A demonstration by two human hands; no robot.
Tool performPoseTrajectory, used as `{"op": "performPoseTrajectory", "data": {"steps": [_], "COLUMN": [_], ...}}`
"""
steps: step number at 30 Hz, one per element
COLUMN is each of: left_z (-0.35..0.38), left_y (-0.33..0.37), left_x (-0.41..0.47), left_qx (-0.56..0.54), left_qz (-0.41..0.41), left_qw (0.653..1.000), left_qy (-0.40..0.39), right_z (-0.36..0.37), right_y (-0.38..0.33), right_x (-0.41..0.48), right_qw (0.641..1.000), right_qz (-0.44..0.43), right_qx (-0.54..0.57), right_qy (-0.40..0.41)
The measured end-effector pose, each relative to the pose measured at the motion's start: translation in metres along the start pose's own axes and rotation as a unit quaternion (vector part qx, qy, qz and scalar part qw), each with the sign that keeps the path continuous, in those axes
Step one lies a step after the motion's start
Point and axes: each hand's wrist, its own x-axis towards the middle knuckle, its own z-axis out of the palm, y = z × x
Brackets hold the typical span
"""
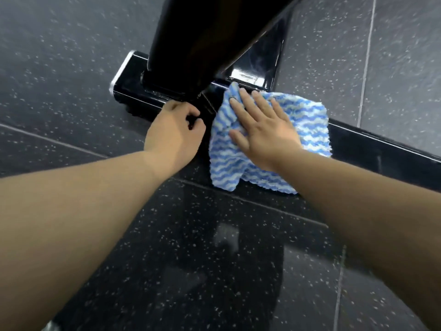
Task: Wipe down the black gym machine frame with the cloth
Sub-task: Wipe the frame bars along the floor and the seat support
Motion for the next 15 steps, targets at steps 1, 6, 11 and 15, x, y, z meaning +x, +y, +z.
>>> {"op": "performPoseTrajectory", "data": {"steps": [1, 6, 11, 15], "left_z": [0.003, 0.014, 0.016, 0.011], "left_y": [0.003, 0.010, 0.004, -0.008], "left_x": [-0.003, -0.009, -0.010, 0.000], "left_qx": [-0.008, -0.108, -0.203, -0.197], "left_qz": [0.003, -0.062, -0.120, -0.154], "left_qw": [1.000, 0.989, 0.963, 0.967], "left_qy": [-0.017, -0.082, -0.133, -0.046], "right_z": [0.002, 0.002, 0.000, -0.011], "right_y": [0.009, 0.008, -0.025, -0.031], "right_x": [-0.013, -0.021, 0.021, 0.022], "right_qw": [1.000, 0.996, 0.999, 0.993], "right_qz": [0.019, 0.088, 0.031, -0.026], "right_qx": [-0.001, 0.003, 0.018, 0.111], "right_qy": [0.003, -0.014, -0.006, 0.032]}}
